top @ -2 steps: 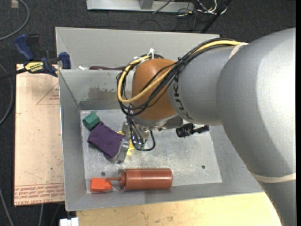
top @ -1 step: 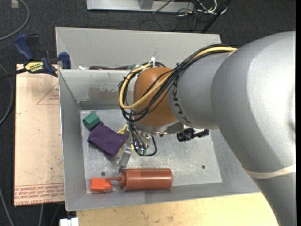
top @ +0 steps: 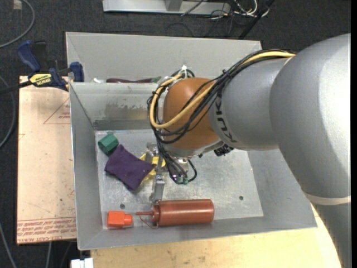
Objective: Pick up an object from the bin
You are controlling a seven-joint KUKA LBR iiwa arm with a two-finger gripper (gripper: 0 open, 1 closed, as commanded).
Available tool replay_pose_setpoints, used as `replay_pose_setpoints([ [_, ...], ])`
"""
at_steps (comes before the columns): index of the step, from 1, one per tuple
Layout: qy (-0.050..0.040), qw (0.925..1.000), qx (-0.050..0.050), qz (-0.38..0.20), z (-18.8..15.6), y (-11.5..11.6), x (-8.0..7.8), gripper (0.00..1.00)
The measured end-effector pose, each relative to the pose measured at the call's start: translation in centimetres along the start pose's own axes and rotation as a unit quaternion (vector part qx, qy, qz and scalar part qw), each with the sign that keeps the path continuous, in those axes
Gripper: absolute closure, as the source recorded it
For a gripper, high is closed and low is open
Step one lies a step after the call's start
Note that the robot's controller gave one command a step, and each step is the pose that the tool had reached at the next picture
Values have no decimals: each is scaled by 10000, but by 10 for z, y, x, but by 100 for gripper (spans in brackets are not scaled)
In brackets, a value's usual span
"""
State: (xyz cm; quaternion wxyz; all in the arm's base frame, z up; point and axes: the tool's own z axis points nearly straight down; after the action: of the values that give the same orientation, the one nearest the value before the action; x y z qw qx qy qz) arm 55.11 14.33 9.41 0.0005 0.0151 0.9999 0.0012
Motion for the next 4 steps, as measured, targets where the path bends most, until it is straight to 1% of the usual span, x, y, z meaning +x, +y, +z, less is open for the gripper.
replay_pose_setpoints([
  [1, 5, 9976, 3, 695, 23, -16, 5, 100],
  [2, 5, 9976, 2, 697, 23, -16, 5, 100],
  [3, 31, 9976, 11, 698, 19, -16, 6, 100],
  [4, 62, 9975, 21, 697, -1, -17, 8, 100],
])
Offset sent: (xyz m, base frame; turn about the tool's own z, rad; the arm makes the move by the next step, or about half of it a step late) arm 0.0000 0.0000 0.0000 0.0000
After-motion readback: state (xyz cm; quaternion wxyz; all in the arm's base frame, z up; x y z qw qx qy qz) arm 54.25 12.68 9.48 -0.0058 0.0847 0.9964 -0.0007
